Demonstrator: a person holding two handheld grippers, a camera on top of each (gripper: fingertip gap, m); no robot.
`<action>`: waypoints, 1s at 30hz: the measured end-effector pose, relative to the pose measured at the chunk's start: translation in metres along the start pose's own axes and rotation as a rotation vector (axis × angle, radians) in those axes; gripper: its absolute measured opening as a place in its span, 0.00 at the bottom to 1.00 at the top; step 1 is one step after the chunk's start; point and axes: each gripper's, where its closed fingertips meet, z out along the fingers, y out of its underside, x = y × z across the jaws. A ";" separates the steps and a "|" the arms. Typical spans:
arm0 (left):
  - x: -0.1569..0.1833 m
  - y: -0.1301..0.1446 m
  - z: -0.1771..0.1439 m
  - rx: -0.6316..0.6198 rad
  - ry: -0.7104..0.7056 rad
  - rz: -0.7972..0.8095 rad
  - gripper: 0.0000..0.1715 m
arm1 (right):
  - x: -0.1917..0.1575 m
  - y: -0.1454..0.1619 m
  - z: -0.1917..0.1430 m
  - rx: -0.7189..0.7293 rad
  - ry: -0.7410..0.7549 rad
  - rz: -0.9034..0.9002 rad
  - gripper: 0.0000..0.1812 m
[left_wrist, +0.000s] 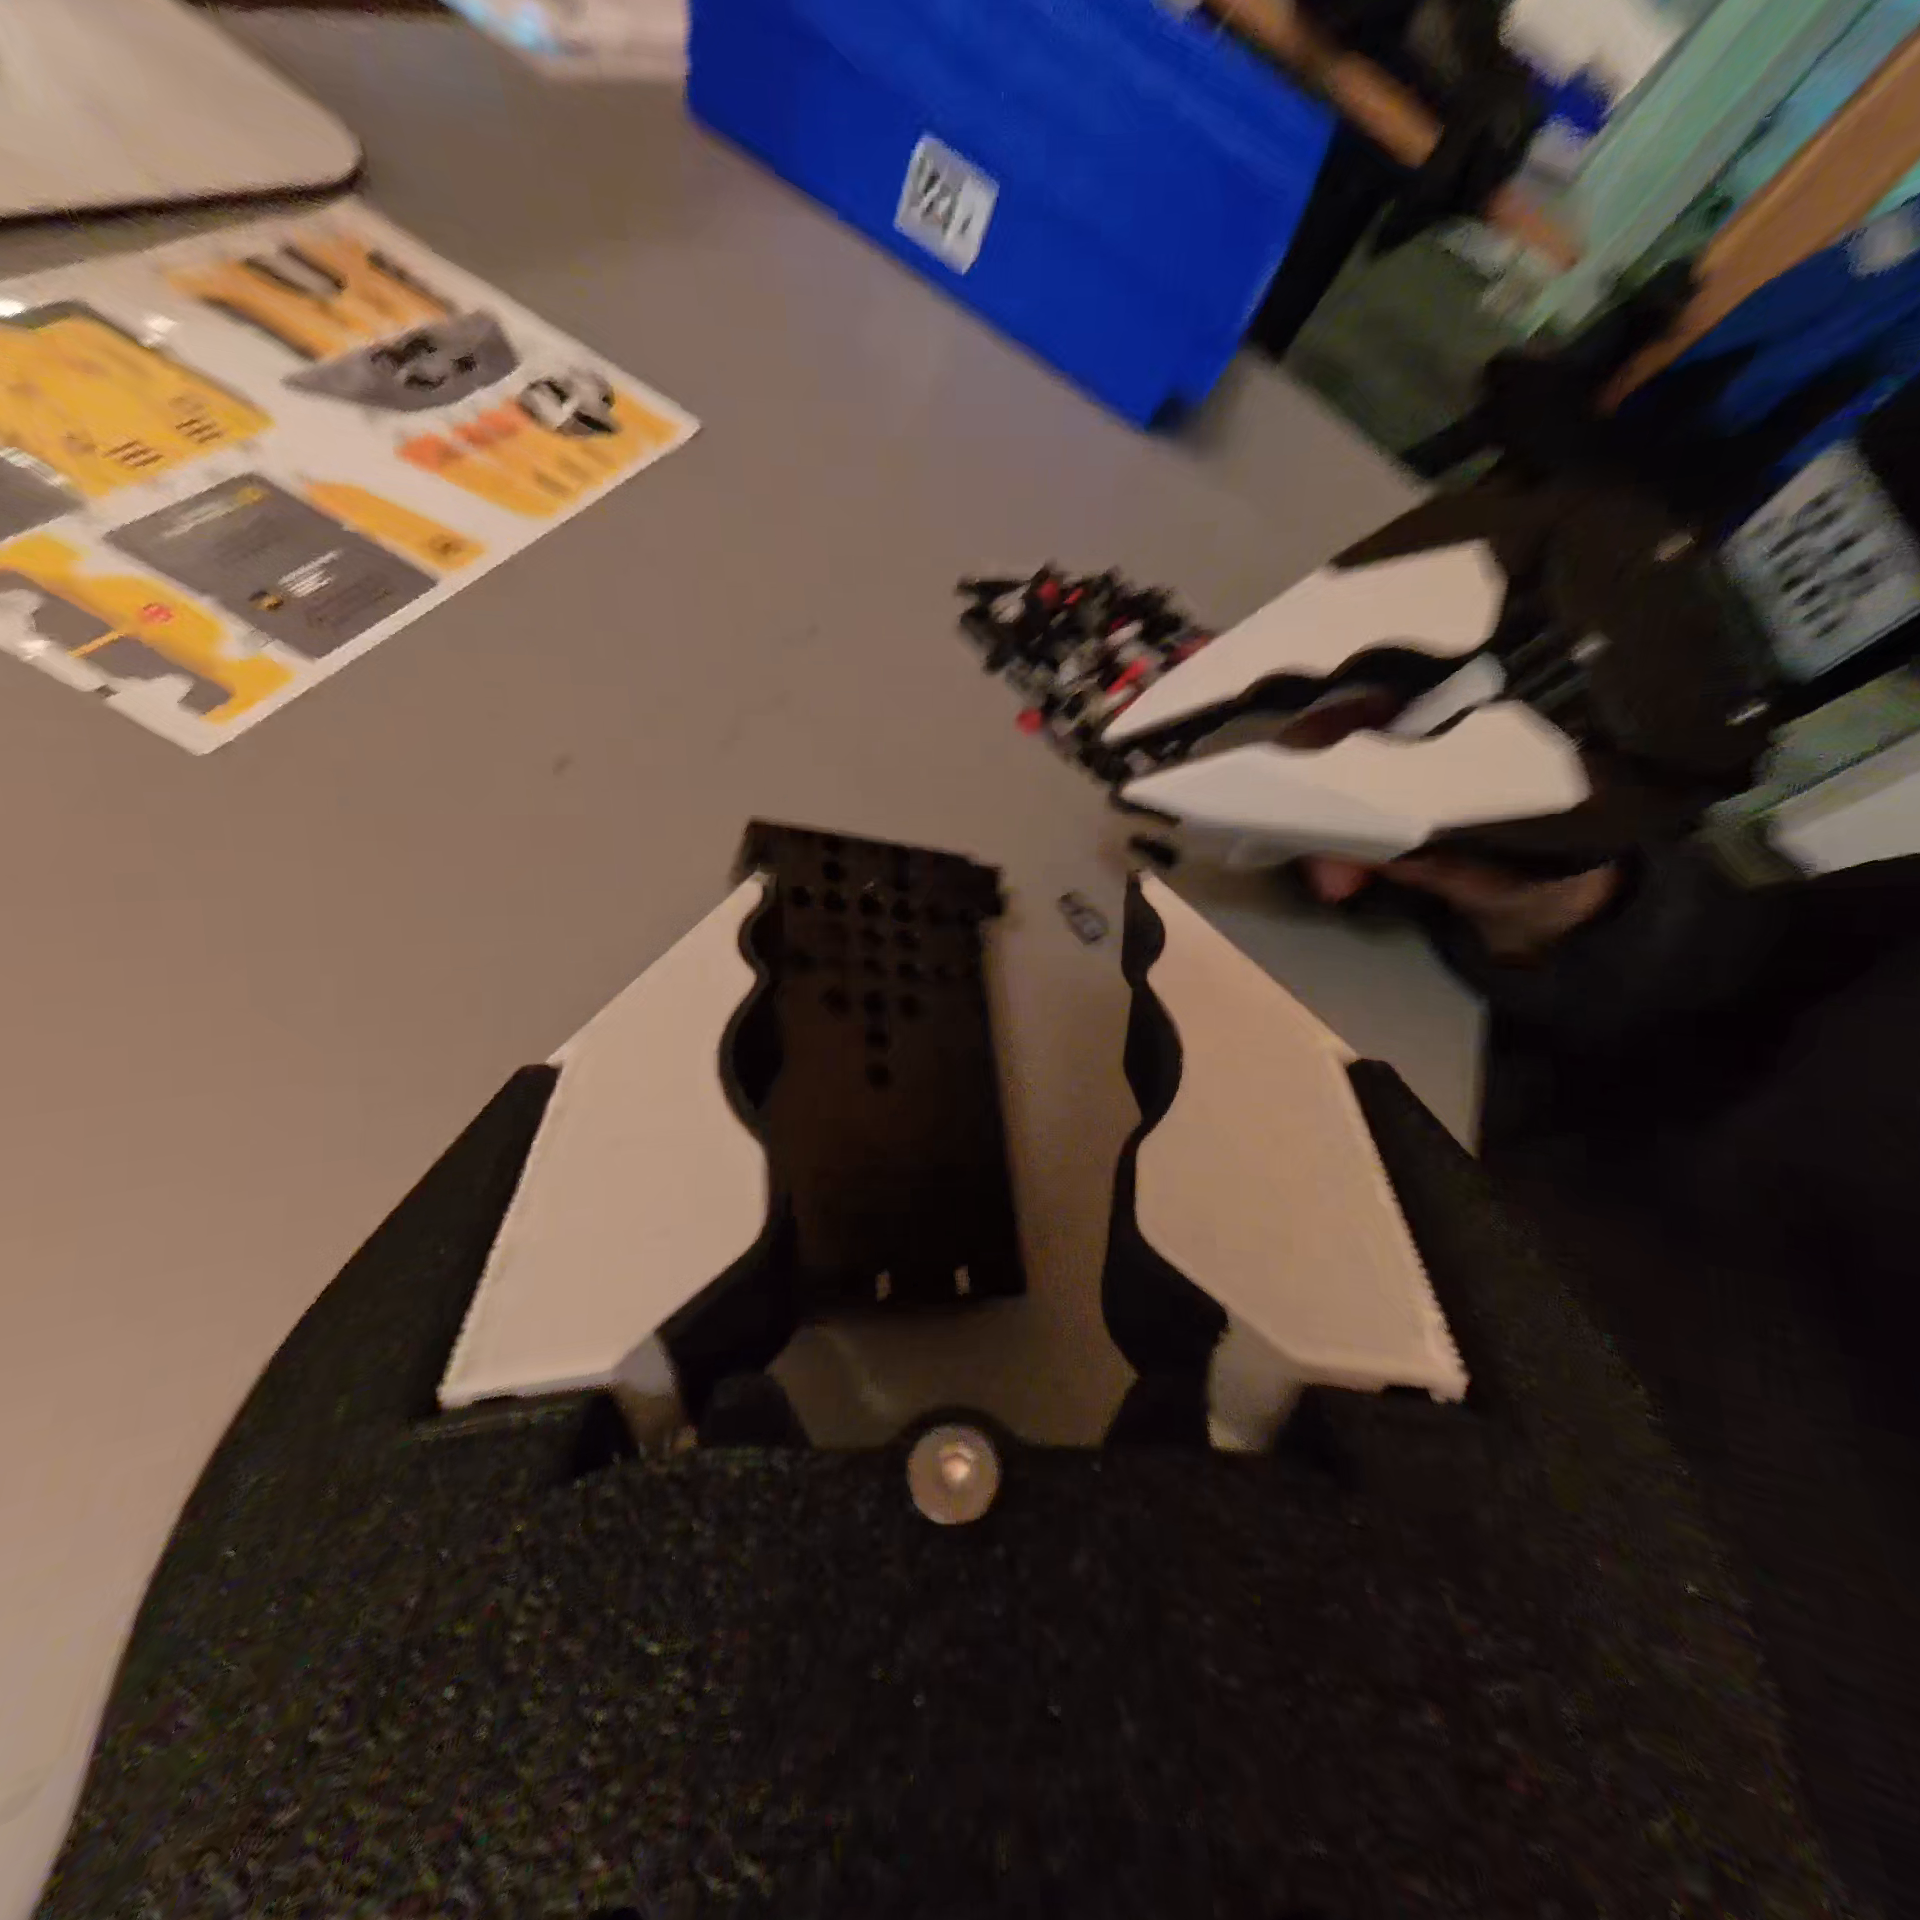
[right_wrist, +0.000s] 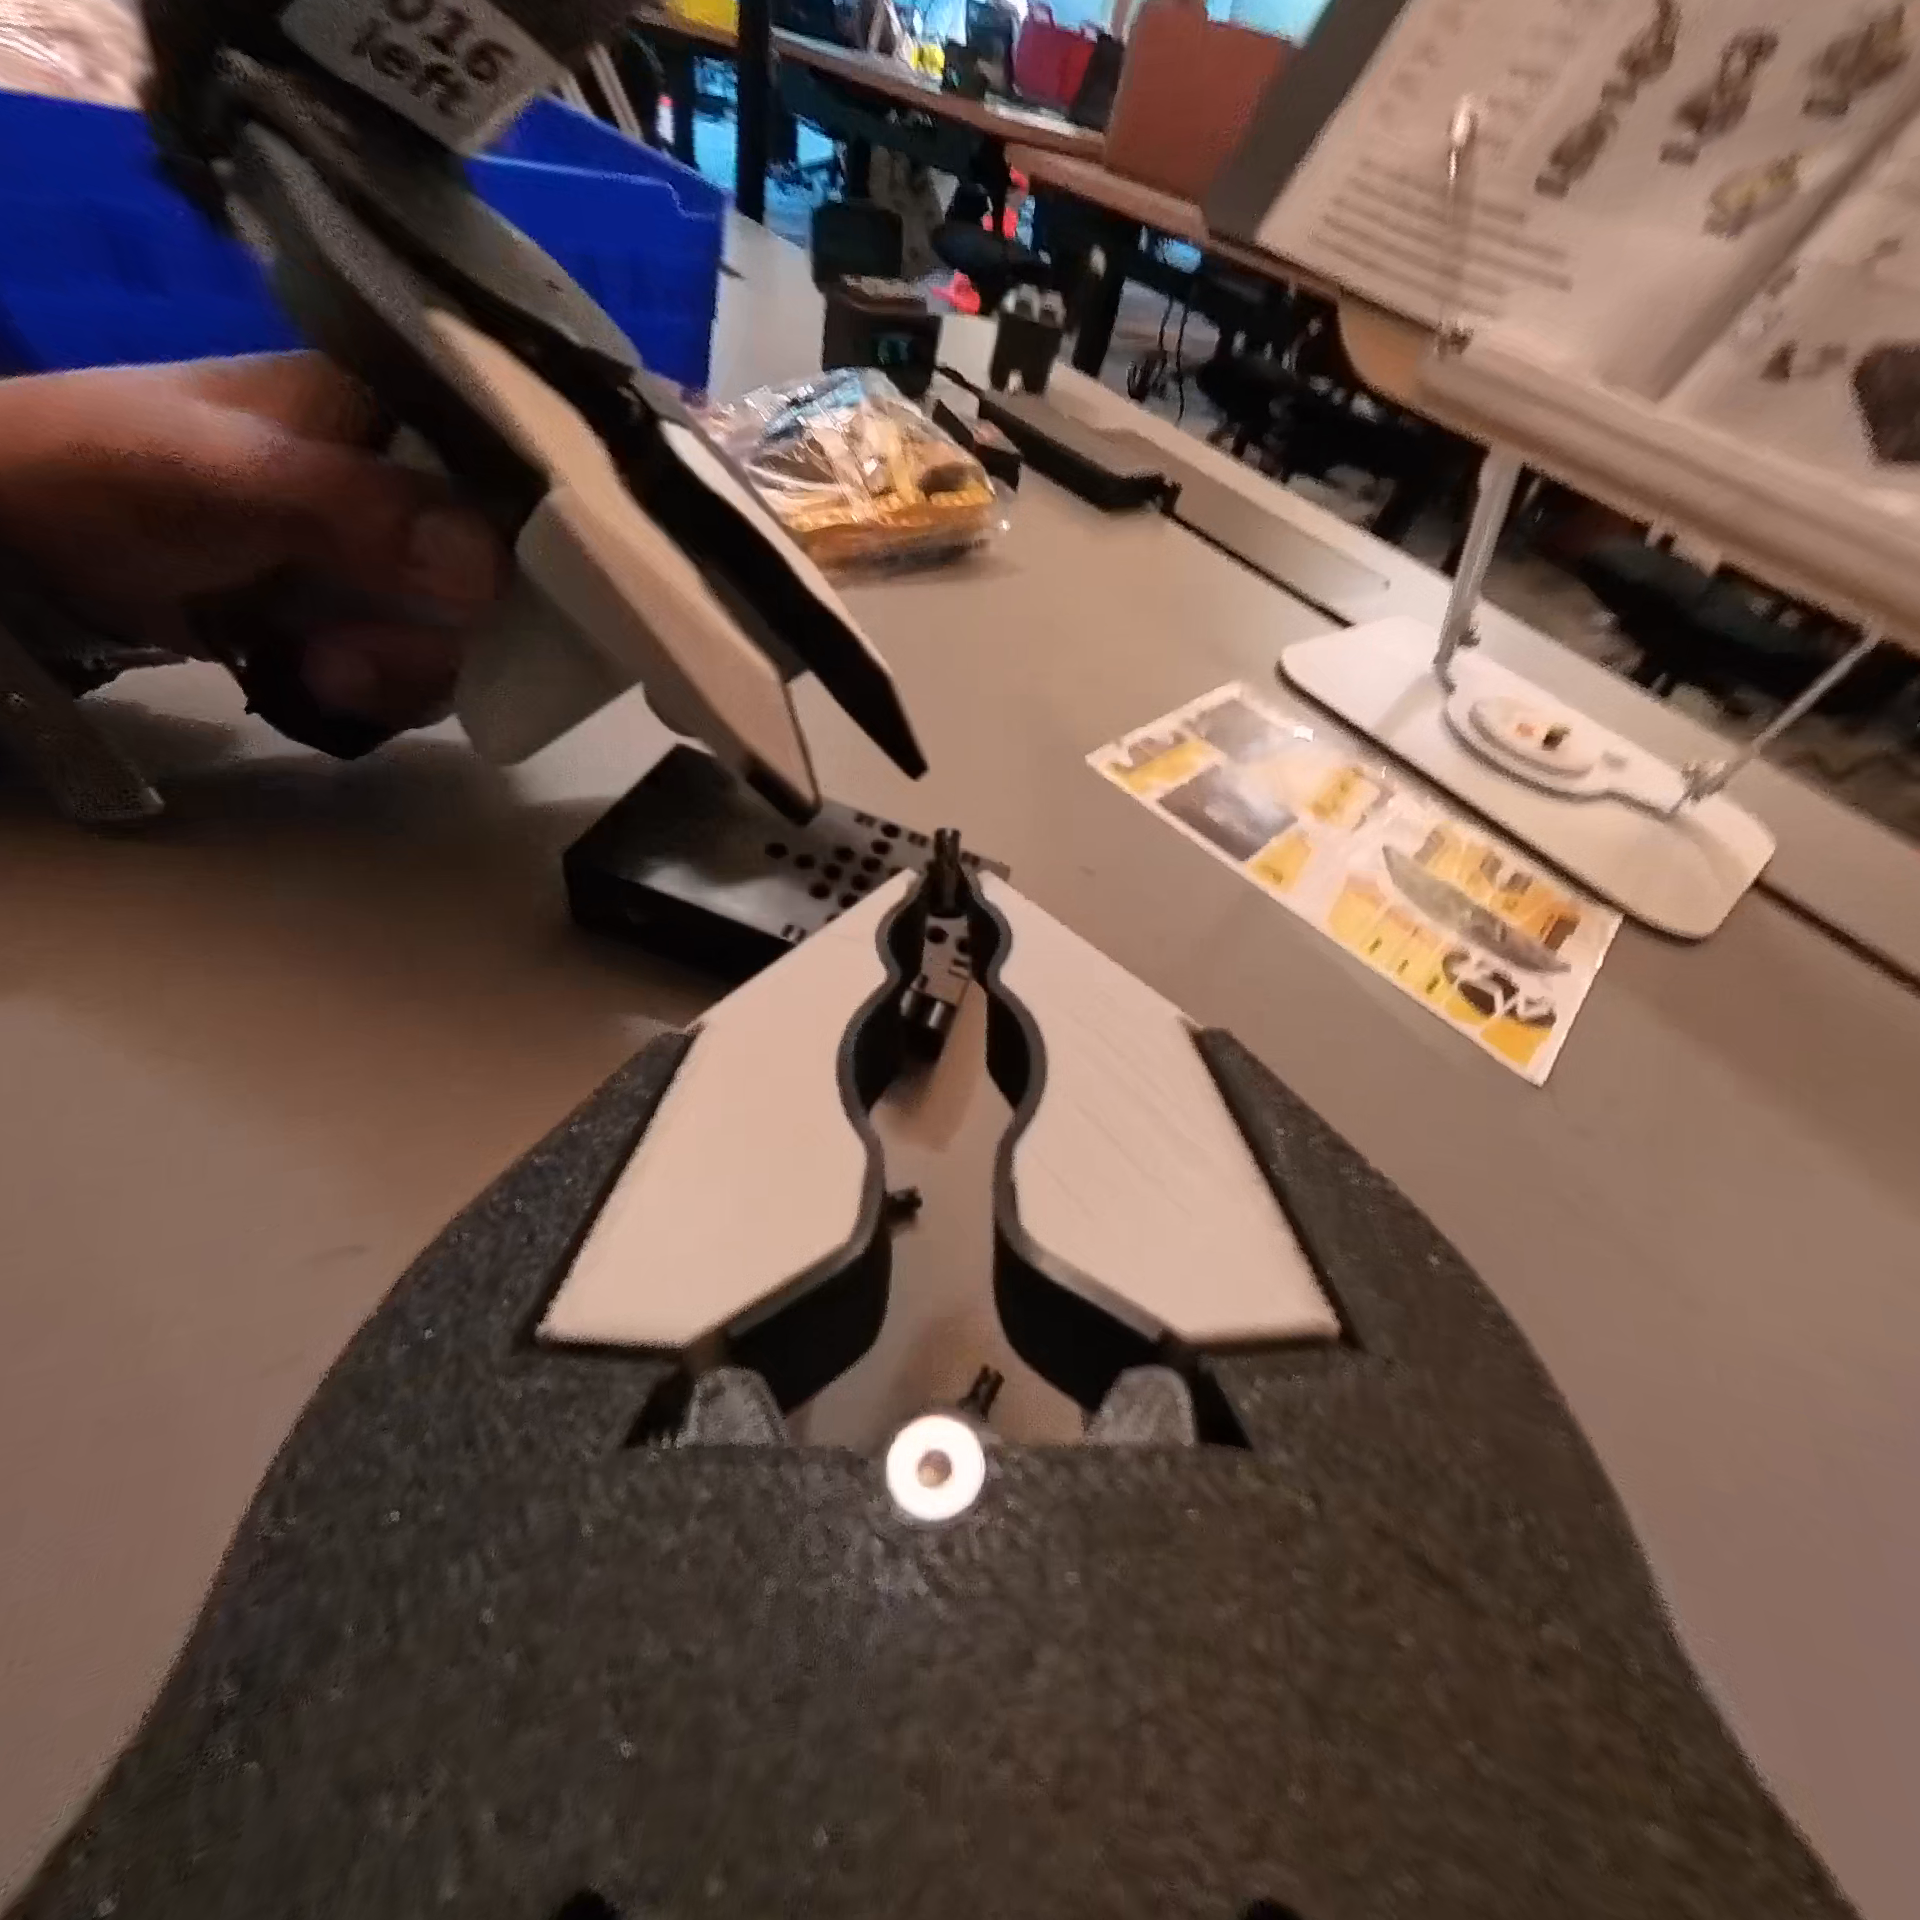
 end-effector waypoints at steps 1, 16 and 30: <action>0.010 -0.006 -0.001 0.038 0.064 -0.034 0.37 | -0.004 -0.005 -0.001 0.025 -0.001 -0.038 0.04; 0.064 -0.024 -0.017 0.153 0.608 -0.344 0.02 | -0.034 -0.041 -0.021 0.274 -0.037 -0.198 0.05; 0.084 -0.028 -0.026 0.149 0.855 -0.499 0.01 | -0.042 -0.054 -0.035 0.384 -0.022 -0.254 0.04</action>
